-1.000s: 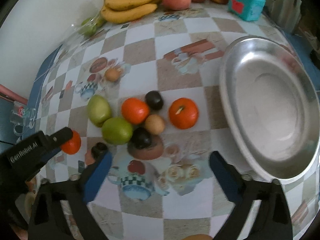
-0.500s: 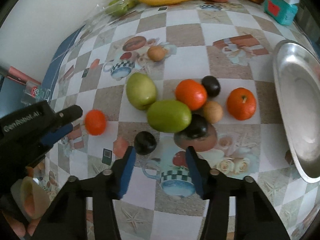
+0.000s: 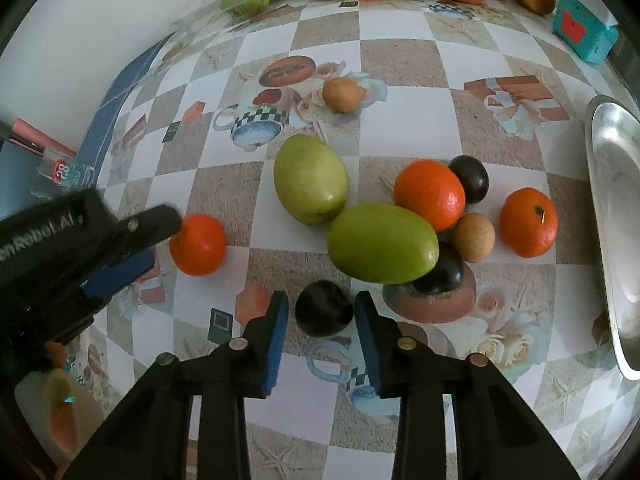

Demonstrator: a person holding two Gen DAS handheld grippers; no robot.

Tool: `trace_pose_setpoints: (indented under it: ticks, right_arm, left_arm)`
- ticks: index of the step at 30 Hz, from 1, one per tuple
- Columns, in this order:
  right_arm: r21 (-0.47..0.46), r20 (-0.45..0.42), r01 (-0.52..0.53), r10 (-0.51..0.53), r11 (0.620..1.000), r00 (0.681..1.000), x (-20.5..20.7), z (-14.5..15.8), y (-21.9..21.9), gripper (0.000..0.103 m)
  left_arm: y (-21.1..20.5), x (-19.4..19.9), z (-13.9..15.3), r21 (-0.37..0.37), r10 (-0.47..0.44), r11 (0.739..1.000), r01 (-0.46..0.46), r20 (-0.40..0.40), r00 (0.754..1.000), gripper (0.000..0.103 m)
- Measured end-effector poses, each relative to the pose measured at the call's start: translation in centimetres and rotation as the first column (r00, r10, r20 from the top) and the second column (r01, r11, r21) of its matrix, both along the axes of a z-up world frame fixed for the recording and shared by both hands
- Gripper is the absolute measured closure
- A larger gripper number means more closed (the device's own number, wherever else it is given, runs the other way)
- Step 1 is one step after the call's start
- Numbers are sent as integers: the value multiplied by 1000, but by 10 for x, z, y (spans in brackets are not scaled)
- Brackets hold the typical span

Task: Organize fruits
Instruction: 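Grasp the orange tangerine with the left tool while the right tool grasps the dark plum, then carry the tangerine and plum in both tools over the steel plate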

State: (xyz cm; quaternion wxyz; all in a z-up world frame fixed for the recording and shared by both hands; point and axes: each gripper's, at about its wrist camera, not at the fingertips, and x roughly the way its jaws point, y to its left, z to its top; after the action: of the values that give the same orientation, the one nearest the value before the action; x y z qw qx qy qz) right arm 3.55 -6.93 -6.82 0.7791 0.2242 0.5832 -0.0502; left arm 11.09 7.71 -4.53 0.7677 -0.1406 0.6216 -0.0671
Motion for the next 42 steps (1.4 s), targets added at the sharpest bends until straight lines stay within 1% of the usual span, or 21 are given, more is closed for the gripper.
trace_pose_setpoints:
  ticks: [2,6,8,10,12,13,14,16,17,20,26,33,37,42]
  right_arm:
    - [0,0,1,-1,1000,1000,1,-1,1,73]
    - [16,4,6,-6,1000,1000,2,-2,0,73]
    - [15,5,8,-8,1000,1000,-1,0,-2,73]
    - [20,10,13,-13,1000,1000,-5,2,-6,73]
    - [26,12,17,-17,1000,1000,-5,3,-8,73]
    - [28,11,18,-18,999,1000,-7,3,-9,73]
    - [30,11,19,-19,999,1000,-7,3,-9,73]
    - [35,11,20,-21,999,1000,-7,4,-10,73]
    - [37,11,19,-20,999,1000,-7,4,-10,73]
    - [41,17,18,-18,999,1000,-8,5,-10,73]
    - [65,38,14,-17,998,999,-11,14,-10,73]
    - [101,94,21,-31,995,995,-21,36,-17,73]
    - [75,109,47,-55,996,992,-27,47,-29,73]
    - [42,125,109,-114,993,986,-39,57,-58,73]
  left_arm:
    - [-2,1,-1,-8,-6,1000,6,-5,1000,27]
    - [-9,2,-7,20,-39,999,39,-12,999,27]
    - [-13,3,-10,9,-51,999,51,-24,998,29]
    - [-17,3,-12,18,-59,998,59,-24,998,31]
    - [-19,3,-14,24,-62,998,63,-26,998,42]
    - [-19,3,-14,24,-62,998,63,-26,998,45]
    - [-19,2,-15,25,-63,998,63,-26,998,51]
    - [-19,2,-16,24,-65,998,66,-26,998,56]
    - [-20,2,-16,21,-68,997,68,-24,997,62]
    - [-21,2,-15,24,-71,997,72,-19,997,62]
    - [-13,2,-5,18,-47,999,47,8,999,63]
    - [-13,-1,24,2,-41,999,41,89,995,63]
    - [-16,-4,42,0,-48,999,48,138,989,63]
    - [-28,-8,52,5,-71,997,71,169,983,63]
